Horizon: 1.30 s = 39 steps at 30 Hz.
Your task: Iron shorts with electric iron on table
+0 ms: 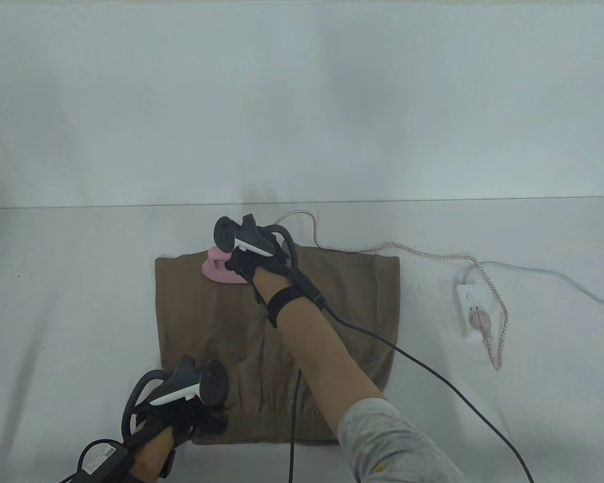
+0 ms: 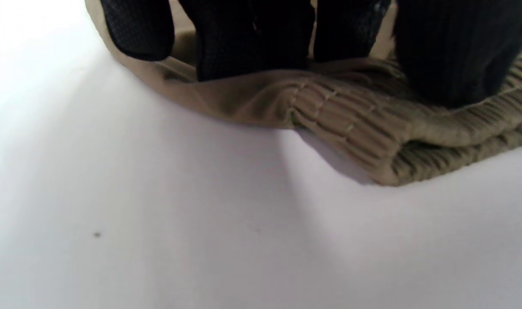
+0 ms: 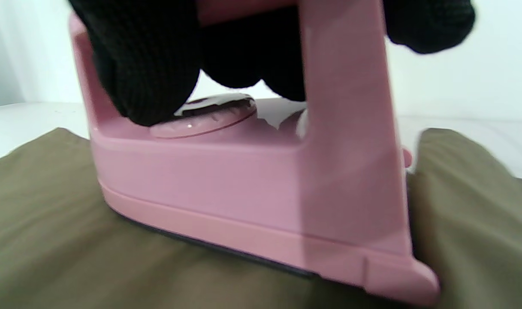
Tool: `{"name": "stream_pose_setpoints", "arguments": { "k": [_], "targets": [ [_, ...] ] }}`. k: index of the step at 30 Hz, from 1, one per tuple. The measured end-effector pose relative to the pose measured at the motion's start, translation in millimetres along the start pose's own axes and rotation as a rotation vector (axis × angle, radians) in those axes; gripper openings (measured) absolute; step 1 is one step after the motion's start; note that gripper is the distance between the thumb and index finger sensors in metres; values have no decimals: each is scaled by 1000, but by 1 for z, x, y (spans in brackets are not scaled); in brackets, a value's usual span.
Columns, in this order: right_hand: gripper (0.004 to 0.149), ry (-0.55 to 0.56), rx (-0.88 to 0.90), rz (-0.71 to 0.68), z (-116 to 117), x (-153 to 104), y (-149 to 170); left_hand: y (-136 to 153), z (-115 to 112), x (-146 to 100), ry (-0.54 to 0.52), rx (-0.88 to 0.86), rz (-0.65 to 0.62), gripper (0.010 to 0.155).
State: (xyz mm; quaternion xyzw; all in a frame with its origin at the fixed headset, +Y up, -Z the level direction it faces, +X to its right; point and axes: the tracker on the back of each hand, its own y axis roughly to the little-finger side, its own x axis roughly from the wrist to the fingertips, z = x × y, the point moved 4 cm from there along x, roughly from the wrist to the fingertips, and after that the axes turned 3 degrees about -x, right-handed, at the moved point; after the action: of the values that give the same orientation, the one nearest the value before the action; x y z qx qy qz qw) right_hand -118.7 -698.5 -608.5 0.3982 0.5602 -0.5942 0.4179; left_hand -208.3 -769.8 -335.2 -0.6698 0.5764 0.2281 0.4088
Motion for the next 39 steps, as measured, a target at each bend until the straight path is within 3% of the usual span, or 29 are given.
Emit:
{"name": "stream_pose_setpoints", "arguments": {
  "k": [9,16,25,39],
  "targets": [
    [63,8,0,91,-1,-19,59,-1,1,1,9,9,-1,69],
    [63,16,15,83,0,-20,59,-1,1,1,11,9,-2,69],
    [63,18,40,-3,4,-15,13,-1,1,2,12,9,-2,68],
    [64,-6,80,-200,14,-23,-95,-1,1,2,11,9,-2,68]
  ]
}}
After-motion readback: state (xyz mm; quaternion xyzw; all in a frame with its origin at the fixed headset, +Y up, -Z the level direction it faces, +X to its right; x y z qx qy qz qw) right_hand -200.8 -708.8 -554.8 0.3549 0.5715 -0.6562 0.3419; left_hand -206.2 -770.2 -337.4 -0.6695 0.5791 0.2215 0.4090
